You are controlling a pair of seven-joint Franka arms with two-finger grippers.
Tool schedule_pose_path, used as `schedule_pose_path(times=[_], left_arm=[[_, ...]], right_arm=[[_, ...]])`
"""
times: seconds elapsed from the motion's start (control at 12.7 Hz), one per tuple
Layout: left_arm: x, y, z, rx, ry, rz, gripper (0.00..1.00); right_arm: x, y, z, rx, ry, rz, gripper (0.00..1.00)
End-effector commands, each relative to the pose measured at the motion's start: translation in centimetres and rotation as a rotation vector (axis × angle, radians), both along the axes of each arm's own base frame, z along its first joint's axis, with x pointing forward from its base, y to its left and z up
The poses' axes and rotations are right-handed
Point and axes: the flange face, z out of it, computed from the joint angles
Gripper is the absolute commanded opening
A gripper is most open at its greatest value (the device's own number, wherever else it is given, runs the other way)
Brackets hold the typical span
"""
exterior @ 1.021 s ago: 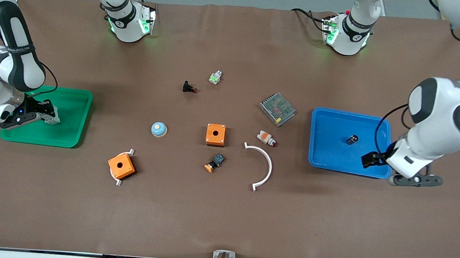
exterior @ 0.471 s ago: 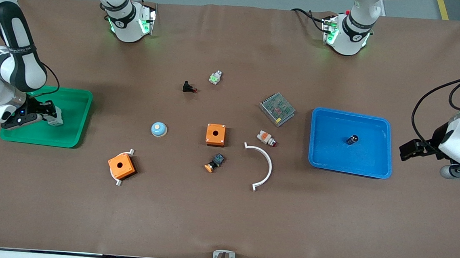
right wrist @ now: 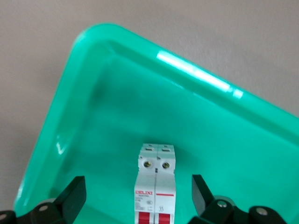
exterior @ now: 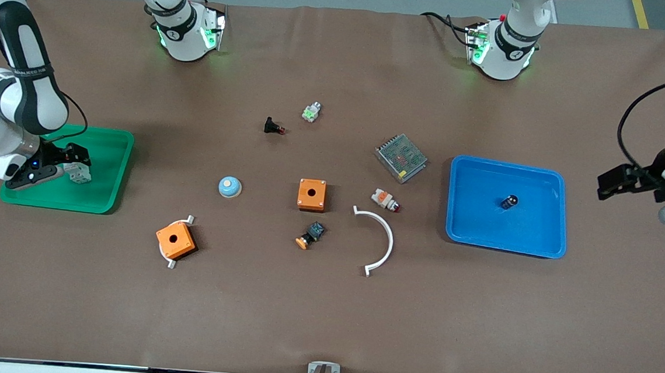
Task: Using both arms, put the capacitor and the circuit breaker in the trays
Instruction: 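Open the right gripper and lift away while the left gripper withdraws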
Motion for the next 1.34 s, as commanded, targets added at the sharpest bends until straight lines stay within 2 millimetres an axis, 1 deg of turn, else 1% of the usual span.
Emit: schedule_pose_path(times=[0.0,0.16,0.24,0.39,0.47,0.55,0.63,0.71,0.79,0.86,0.94,1.02,1.1,1.18,1.26], left_arm=[[-1.8,1.6,2.6,-0.027,-0.018,-0.011,1.00],[-1.8,2.9,2.4,-0.060,-0.013,0.011,1.00],[-1.7,2.9,2.1,-0.064,-0.007,0.014,1.00],[-1.6,2.3,0.1,-0.063,0.034,0.022,1.00],[-1.6,2.3,-0.7,-0.061,0.051,0.021,1.00],[-1.8,1.8,-1.4,-0.059,0.065,0.013,1.00],[-2.0,0.6,-1.8,-0.057,0.075,-0.007,1.00],[-2.1,0.4,-1.8,-0.053,0.076,-0.009,1.00],[-2.3,-0.4,-1.5,-0.046,0.070,-0.020,1.00],[-2.4,-0.3,-1.3,-0.040,0.067,-0.014,1.00],[-2.6,-0.4,-1.0,-0.036,0.061,-0.014,1.00],[-2.6,-0.7,-0.9,-0.035,0.060,-0.021,1.00],[-2.6,-0.5,-0.8,-0.033,0.058,-0.015,1.00],[-2.5,0.1,-0.7,-0.032,0.057,-0.018,1.00],[-2.5,0.2,-0.4,-0.030,0.051,-0.022,1.00]], right_arm=[[3.0,2.8,4.7,0.009,-0.018,0.015,1.00],[5.0,5.3,7.5,0.004,-0.016,-0.022,1.00],[6.0,7.2,9.0,0.003,-0.004,-0.052,1.00],[8.0,11.1,12.7,-0.006,0.034,-0.144,1.00],[8.7,13.0,14.8,-0.014,0.046,-0.188,1.00],[9.4,15.0,16.9,-0.023,0.055,-0.234,1.00],[9.8,16.4,18.7,-0.030,0.060,-0.283,1.00],[10.0,17.8,20.2,-0.035,0.071,-0.336,1.00],[9.9,19.2,22.3,-0.037,0.078,-0.380,1.00],[9.5,20.2,24.0,-0.042,0.075,-0.410,1.00],[8.7,21.4,26.3,-0.039,0.043,-0.421,1.00],[8.0,21.7,28.0,-0.034,0.025,-0.444,1.00],[7.3,21.7,29.7,-0.030,0.007,-0.452,1.00],[6.4,21.5,31.8,-0.020,-0.021,-0.457,1.00],[5.5,21.4,33.9,-0.012,-0.052,-0.455,1.00]])
